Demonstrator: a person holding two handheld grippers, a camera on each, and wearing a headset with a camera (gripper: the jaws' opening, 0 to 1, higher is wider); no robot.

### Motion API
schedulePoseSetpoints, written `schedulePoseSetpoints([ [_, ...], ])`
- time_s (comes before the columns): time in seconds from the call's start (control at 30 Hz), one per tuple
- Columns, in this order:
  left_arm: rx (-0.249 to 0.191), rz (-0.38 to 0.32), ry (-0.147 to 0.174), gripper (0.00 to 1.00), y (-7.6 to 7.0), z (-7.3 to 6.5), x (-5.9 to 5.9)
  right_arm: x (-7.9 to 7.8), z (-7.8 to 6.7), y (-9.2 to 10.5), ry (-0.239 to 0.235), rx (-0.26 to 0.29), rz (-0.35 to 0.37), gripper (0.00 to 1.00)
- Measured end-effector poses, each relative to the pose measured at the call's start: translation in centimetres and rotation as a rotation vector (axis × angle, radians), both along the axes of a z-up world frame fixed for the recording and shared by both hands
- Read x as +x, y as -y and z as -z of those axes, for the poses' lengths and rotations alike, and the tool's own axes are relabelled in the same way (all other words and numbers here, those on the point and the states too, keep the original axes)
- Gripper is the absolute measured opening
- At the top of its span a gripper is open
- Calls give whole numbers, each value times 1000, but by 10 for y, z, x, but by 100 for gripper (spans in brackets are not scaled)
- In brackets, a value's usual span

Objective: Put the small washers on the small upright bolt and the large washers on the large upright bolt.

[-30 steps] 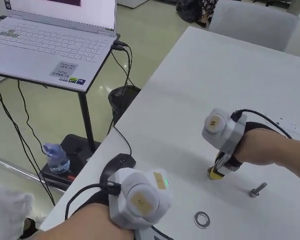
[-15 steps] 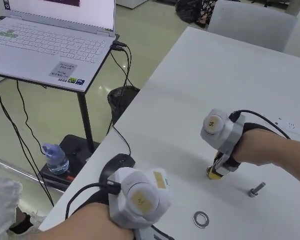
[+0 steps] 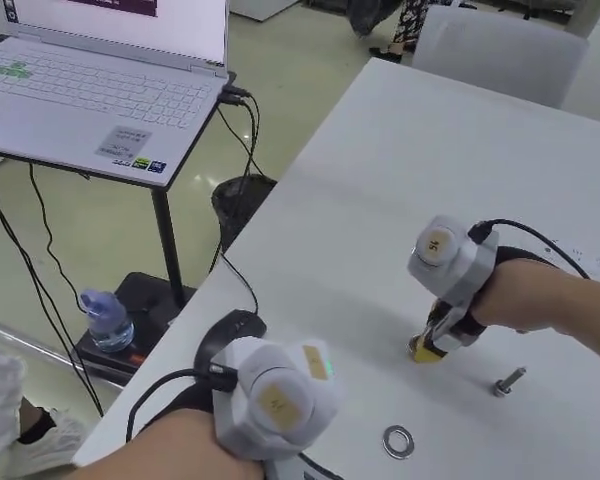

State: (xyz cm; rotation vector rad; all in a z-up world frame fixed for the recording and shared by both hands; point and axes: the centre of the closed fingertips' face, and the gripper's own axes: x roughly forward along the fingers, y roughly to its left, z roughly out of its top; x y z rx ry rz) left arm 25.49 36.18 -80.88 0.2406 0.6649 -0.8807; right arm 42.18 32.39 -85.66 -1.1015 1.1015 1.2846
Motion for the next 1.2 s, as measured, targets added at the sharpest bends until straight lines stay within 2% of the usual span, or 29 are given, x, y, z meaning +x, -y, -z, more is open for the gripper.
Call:
schedulePoseSetpoints([
  [0.4, 15, 11, 4, 85, -3, -3, -1, -2, -21, 12, 26, 33, -3, 35],
  [0.73, 12, 3, 16, 86, -5, -12, 1, -8, -40, 18, 44, 56, 4, 35],
  [0.97, 8, -8, 18, 86, -5, -13, 0, -24, -43, 17, 37, 85, -3, 35],
  [1.2, 9, -8, 22, 86, -4, -13, -1, -53, -43, 18, 18, 104, -25, 35],
])
